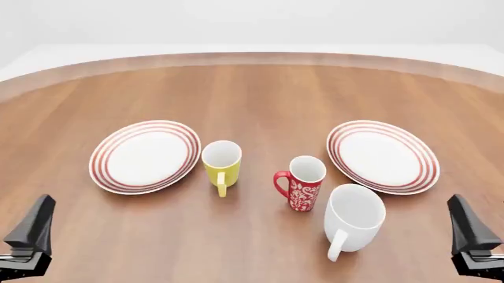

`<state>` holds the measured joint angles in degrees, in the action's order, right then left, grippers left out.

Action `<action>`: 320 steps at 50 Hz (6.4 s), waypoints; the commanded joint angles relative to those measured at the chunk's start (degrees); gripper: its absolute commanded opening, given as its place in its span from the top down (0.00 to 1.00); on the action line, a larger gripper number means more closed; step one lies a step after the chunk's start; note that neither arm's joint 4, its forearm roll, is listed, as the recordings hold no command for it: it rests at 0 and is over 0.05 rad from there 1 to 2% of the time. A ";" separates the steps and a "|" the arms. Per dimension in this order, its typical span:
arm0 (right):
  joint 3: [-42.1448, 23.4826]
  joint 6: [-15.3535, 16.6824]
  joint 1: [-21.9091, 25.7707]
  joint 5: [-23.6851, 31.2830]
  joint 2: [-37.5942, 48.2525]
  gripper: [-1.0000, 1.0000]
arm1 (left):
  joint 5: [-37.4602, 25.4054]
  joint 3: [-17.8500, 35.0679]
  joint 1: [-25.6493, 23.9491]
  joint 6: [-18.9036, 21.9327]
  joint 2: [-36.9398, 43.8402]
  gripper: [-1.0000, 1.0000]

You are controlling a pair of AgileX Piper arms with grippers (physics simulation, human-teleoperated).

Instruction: Put the red mug on the left plate.

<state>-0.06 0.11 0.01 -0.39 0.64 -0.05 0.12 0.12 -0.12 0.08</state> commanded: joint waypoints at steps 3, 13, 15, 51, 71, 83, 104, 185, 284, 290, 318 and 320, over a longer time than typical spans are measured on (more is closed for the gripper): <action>-0.29 0.26 -0.01 -1.70 2.42 0.00 | -0.12 0.26 0.30 -0.31 0.09 0.00; -0.23 0.40 -0.02 -1.55 2.33 0.00 | -0.14 0.24 0.35 -0.36 0.02 0.00; -0.25 0.42 -0.02 -1.27 2.08 0.00 | -0.09 0.25 0.34 -0.33 0.02 0.00; -0.10 0.25 -0.26 0.40 0.47 0.00 | 7.02 7.21 -10.67 5.14 17.46 0.00; -0.07 0.34 -0.25 -1.41 2.34 0.00 | 16.45 14.39 -18.72 9.79 32.75 0.00; -0.09 0.24 -0.21 -2.03 3.01 0.00 | 21.61 15.82 -22.33 10.01 41.65 0.00; -0.36 0.16 0.10 -0.47 1.56 0.00 | 29.62 17.46 -28.73 12.16 53.41 0.00; -0.24 0.49 0.44 0.63 0.27 0.00 | 30.68 32.68 -41.92 13.64 82.54 0.00; -0.27 -0.10 0.98 -0.05 0.82 0.00 | 29.57 47.87 -43.94 18.98 108.18 0.00; -0.29 -0.10 0.99 0.01 0.76 0.00 | 29.52 48.32 -43.90 18.98 108.61 0.00; -0.32 -0.24 0.98 0.11 0.62 0.00 | 29.32 50.29 -43.82 19.24 110.89 0.00; -0.58 -0.26 0.96 0.55 0.43 0.00 | 29.30 50.34 -43.86 19.29 110.93 0.00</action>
<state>-0.59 -0.09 1.00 0.07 1.13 29.36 49.96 -43.69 19.04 110.35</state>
